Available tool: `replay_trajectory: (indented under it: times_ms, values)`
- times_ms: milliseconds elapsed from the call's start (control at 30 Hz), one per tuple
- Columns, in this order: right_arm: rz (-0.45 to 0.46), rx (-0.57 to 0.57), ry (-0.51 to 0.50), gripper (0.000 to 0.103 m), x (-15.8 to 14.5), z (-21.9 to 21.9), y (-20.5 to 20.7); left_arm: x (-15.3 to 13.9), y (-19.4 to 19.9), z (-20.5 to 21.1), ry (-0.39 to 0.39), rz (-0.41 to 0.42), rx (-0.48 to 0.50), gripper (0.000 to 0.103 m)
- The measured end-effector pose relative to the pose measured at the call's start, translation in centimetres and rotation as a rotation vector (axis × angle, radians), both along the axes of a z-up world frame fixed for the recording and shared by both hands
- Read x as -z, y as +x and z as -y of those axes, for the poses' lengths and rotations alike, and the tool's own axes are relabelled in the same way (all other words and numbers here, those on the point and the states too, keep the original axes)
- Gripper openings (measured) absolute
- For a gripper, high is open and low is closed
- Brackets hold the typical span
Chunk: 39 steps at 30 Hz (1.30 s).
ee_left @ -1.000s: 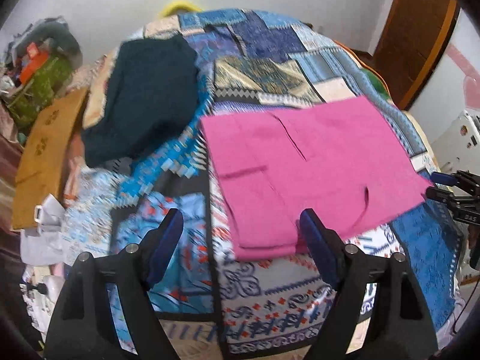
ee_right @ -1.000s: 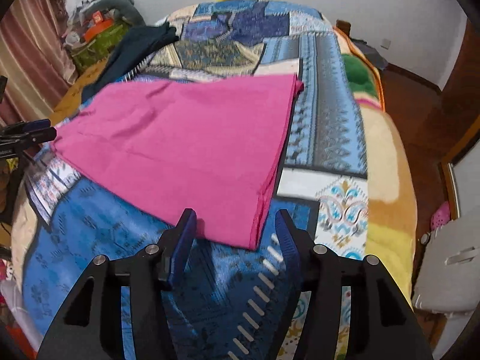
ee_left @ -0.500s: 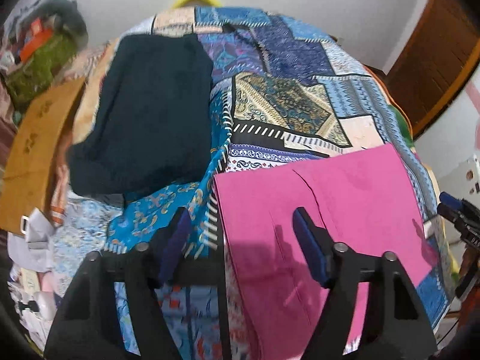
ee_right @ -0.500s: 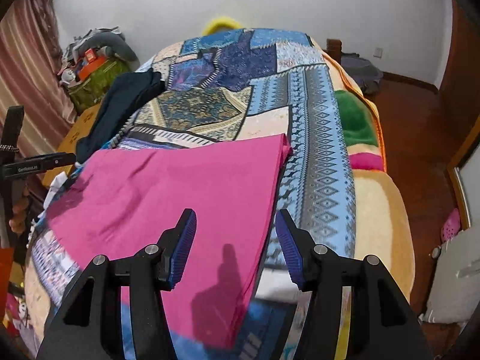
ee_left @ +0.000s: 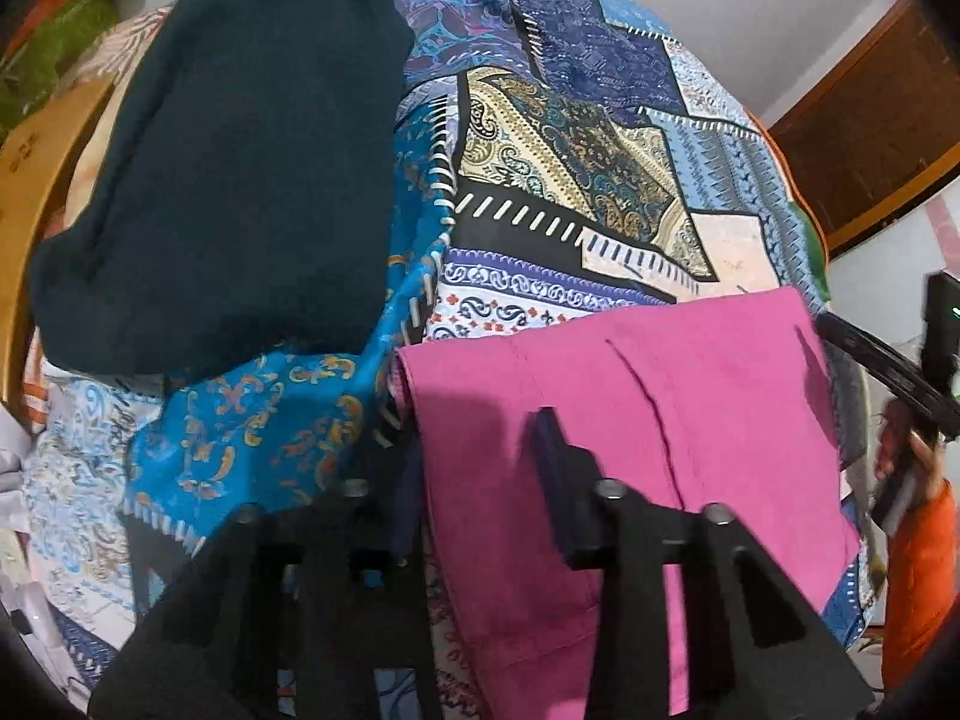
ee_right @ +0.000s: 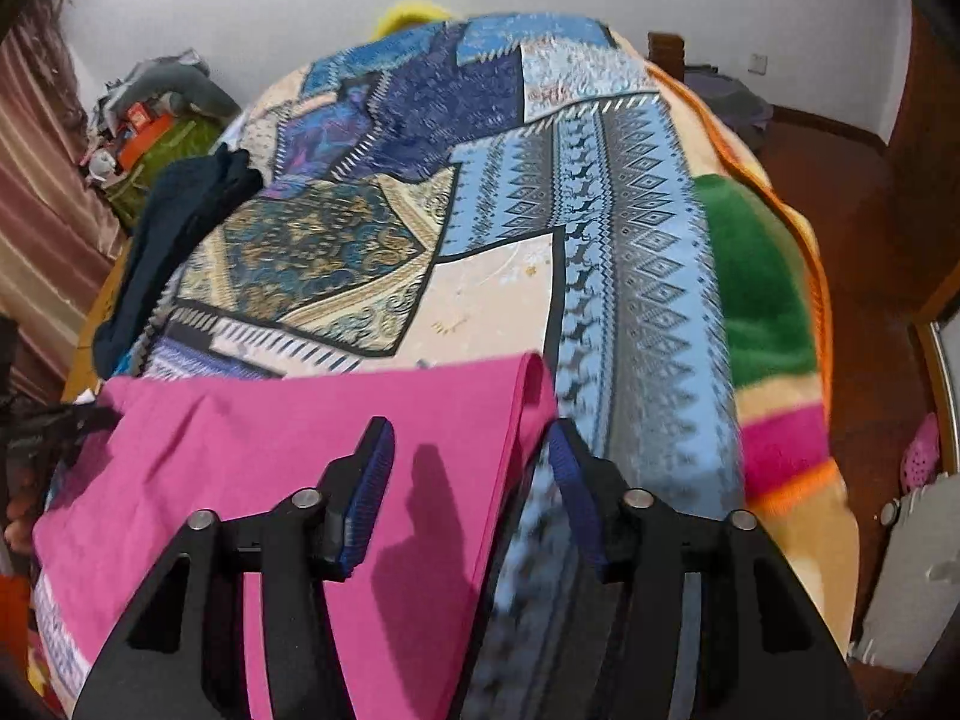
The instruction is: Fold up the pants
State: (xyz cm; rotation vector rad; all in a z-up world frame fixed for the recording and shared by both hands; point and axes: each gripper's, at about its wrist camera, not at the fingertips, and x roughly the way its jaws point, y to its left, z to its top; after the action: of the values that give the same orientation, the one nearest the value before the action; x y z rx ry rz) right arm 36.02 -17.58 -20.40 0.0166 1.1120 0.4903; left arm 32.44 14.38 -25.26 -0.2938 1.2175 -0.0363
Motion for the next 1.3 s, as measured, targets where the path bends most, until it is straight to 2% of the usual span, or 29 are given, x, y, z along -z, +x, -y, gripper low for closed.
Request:
replay_trajectory:
  times_ms: [33, 67, 133, 167, 267, 433, 633, 700, 767, 833, 900, 967, 1033, 1100, 1200, 1300]
  values:
    - [-0.022, -0.002, -0.012, 0.03, 0.6, -0.2, 0.7, -0.1, 0.0, 0.1, 0.011, 0.006, 0.0, 0.011]
    - [-0.047, -0.004, -0.028, 0.025, 1.3, -0.5, 1.3, -0.3, -0.1, 0.4, 0.04, 0.016, 0.005, 0.005]
    - [-0.074, -0.014, -0.058, 0.012, 2.6, -0.9, 2.0, -0.6, -0.3, 0.6, 0.073, 0.036, 0.017, 0.004]
    - [-0.067, -0.021, -0.072, 0.01, 2.8, -1.0, 2.0, -0.9, -0.6, 0.9, 0.101, 0.055, 0.028, 0.003]
    - [-0.028, -0.056, -0.119, 0.008, 3.1, -1.4, 1.4, -1.2, -1.3, 1.4, 0.196, 0.09, 0.044, 0.004]
    - [0.0, -0.073, -0.175, 0.007, 3.4, -1.7, 0.7, -0.7, -1.7, 2.4, 0.337, 0.091, 0.049, 0.005]
    - [0.016, -0.075, -0.226, 0.009, 2.2, -2.1, 0.5, -1.9, -2.0, 3.3, 0.406, 0.098, 0.079, 0.009]
    - [0.047, -0.055, -0.237, 0.009, 0.8, -2.3, 0.2, -3.0, -2.4, 3.6, 0.419, 0.127, 0.094, 0.015]
    - [0.106, -0.059, -0.23, 0.012, -1.1, -2.8, -0.7, -4.0, -2.6, 4.1, 0.438, 0.166, 0.103, 0.032]
    - [0.14, -0.099, -0.193, 0.016, -2.9, -3.8, -1.7, -5.1, -2.4, 4.5, 0.445, 0.203, 0.111, 0.042]
    - [0.155, -0.144, -0.156, 0.018, -4.2, -5.2, -2.7, -6.0, -2.0, 4.8, 0.427, 0.235, 0.107, 0.044]
    - [0.154, -0.2, -0.112, 0.024, -5.1, -6.9, -3.7, -6.6, -1.5, 5.2, 0.424, 0.249, 0.085, 0.045]
    - [0.139, -0.241, -0.082, 0.047, -5.0, -9.0, -4.3, -6.6, -1.0, 5.3, 0.412, 0.243, 0.081, 0.052]
    - [0.119, -0.288, -0.058, 0.057, -4.5, -10.8, -5.0, -6.0, -0.3, 5.6, 0.392, 0.224, 0.095, 0.058]
    - [0.077, -0.327, -0.063, 0.06, -2.9, -12.7, -5.5, -4.4, 0.4, 6.0, 0.376, 0.171, 0.123, 0.061]
    - [-0.025, -0.337, -0.053, 0.061, -0.6, -13.7, -5.5, -2.3, 0.6, 6.1, 0.347, 0.093, 0.154, 0.065]
